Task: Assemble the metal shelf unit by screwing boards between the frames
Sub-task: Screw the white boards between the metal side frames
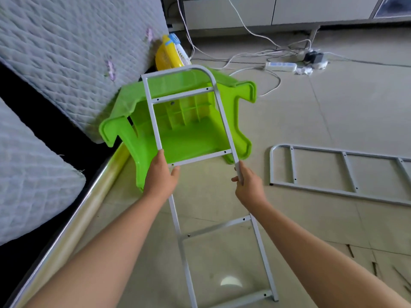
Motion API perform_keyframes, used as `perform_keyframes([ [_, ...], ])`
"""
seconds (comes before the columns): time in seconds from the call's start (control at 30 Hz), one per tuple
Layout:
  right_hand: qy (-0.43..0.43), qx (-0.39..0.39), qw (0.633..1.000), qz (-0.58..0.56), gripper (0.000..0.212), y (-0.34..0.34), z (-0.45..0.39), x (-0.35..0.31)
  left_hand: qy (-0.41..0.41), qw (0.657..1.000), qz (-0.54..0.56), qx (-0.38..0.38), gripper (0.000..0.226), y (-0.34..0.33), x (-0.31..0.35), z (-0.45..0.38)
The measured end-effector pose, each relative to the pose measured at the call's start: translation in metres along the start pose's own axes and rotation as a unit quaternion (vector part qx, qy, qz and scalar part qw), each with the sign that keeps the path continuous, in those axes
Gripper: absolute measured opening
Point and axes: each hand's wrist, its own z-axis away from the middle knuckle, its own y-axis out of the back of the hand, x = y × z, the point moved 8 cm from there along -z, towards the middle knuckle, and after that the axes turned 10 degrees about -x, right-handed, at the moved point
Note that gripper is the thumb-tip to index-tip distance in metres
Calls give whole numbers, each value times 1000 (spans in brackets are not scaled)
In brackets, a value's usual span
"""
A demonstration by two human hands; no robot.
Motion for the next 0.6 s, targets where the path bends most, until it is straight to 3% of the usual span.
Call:
perform_keyframes([
  [0.13,7,-35,999,22,60,-9,-15,-6,-14,992,-111,-66,74,-17,-13,-3],
  [0.37,12,-119,983,137,58,-13,-22,0,27,963,-267,-31,64,-21,-1,4],
  [0.47,8,-133,977,165,57,-1,-14,16,-17,948,-317,-18,60,-28,19,15],
  [0.6,-23,-141,968,204,53,29,4,48,-98,947,-302,-44,56,-68,60,39],
])
